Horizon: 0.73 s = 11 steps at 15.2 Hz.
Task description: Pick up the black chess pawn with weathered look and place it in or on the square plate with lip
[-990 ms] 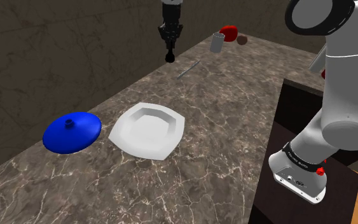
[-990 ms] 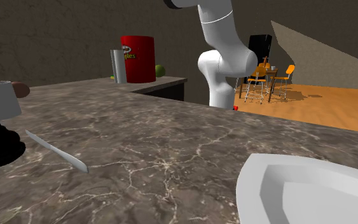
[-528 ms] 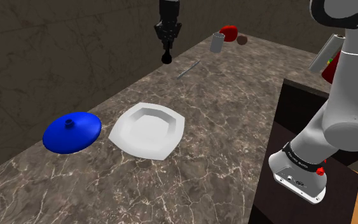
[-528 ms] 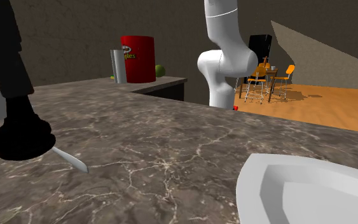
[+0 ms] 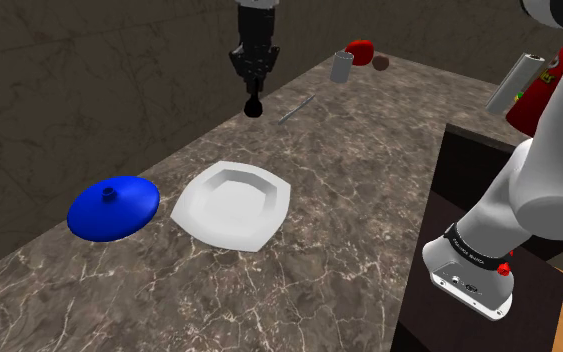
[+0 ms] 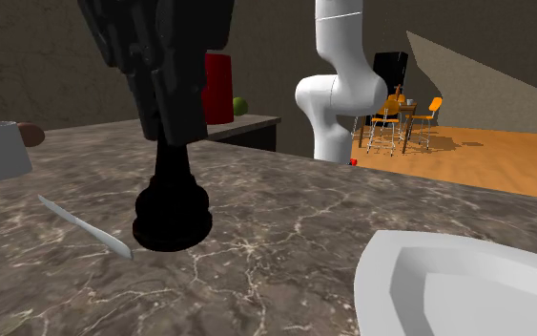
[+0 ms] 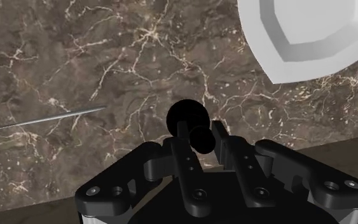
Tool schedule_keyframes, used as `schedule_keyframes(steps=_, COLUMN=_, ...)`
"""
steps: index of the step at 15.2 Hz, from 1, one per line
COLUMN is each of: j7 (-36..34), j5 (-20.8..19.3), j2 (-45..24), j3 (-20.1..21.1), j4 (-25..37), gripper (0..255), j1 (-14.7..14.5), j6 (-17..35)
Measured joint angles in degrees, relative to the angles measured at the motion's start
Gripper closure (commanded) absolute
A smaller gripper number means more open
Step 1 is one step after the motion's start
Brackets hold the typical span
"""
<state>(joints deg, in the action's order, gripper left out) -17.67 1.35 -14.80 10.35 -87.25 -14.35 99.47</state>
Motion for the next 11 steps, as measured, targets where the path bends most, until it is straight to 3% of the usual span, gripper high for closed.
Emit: schedule_keyframes(steps=11, j7=-12.71, j5=0.89, j2=6.8, j3=5.46, j4=-8.47, gripper=255, j1=-7.37, j6=2.5)
